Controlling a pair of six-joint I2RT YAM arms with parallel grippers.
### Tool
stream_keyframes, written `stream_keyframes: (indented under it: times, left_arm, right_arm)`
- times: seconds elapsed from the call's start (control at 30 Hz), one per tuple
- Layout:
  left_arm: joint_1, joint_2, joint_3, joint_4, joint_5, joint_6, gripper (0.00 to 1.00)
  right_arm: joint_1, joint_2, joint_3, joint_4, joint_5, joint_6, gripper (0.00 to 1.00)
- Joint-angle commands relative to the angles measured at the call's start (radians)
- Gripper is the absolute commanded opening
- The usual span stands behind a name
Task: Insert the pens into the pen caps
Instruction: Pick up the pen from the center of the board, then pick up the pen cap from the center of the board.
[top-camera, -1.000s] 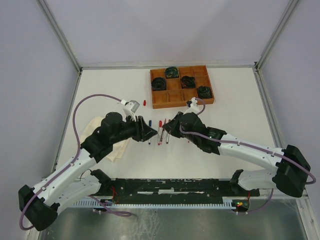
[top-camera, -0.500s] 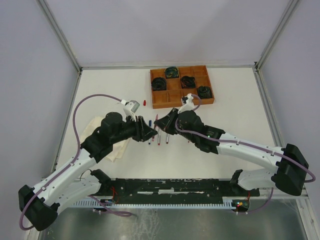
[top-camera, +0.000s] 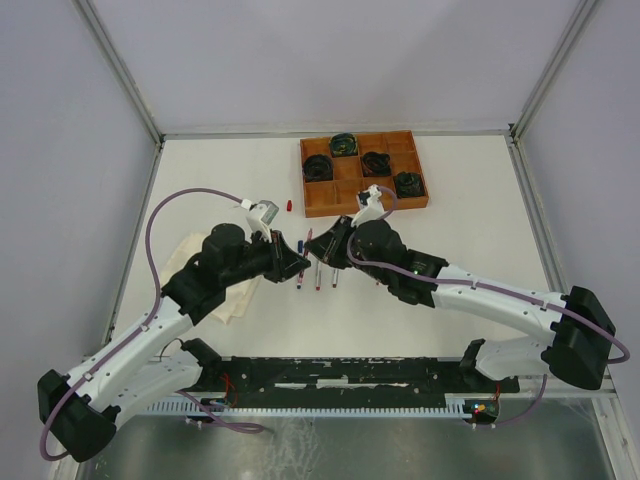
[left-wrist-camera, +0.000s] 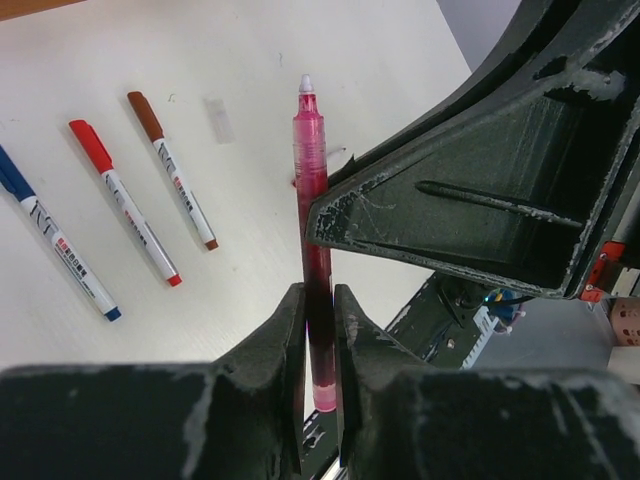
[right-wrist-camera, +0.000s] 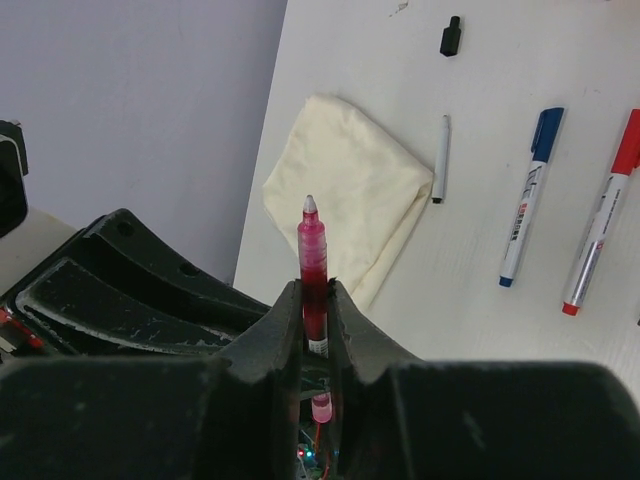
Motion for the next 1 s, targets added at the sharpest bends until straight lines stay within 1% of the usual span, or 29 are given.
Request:
stream_keyframes:
  times: [0.0, 0.07, 0.13, 0.3, 0.4, 0.57, 0.67, 0.8, 0.97]
  left_arm:
    - [-0.004, -0.014, 0.007, 0.061, 0.018, -0.02, 0.09]
    - [-0.003, -0.016, 0.007, 0.058, 0.013, -0.021, 0.05]
    - [-0.003, -0.017, 0.011, 0.047, 0.004, -0.018, 0.03]
    - [-0.004, -0.03, 0.024, 0.003, -0.044, -0.002, 0.03]
    - [-0.003, -0.045, 0.027, -0.027, -0.092, 0.007, 0.03]
    - [-0.003, -0.082, 0.023, -0.064, -0.151, 0.032, 0.03]
    - [-0.003, -0.112, 0.026, -0.084, -0.19, 0.042, 0.03]
    - [-0.002, -0.13, 0.034, -0.115, -0.225, 0.051, 0.03]
    - [-0.003, -0.136, 0.043, -0.144, -0.227, 0.058, 0.03]
  right_arm:
    - [0.011, -0.013, 0.048, 0.042, -0.042, -0.027, 0.21]
    - [0.01, -0.023, 0.045, 0.026, -0.043, -0.04, 0.25]
    - [0.011, -0.04, 0.045, -0.006, -0.031, -0.065, 0.32]
    - [0.011, -0.108, 0.028, -0.132, 0.04, -0.132, 0.44]
    - [0.011, -0.159, 0.009, -0.198, 0.09, -0.172, 0.47]
    - [0.01, -0.227, -0.02, -0.325, 0.19, -0.207, 0.5]
    - [0.0, -0.227, -0.011, -0.463, 0.285, -0.19, 0.56]
    - [-0.064, -0.189, 0.006, -0.551, 0.261, -0.198, 0.58]
    - [-0.203, -0.099, 0.011, -0.594, 0.108, -0.225, 0.57]
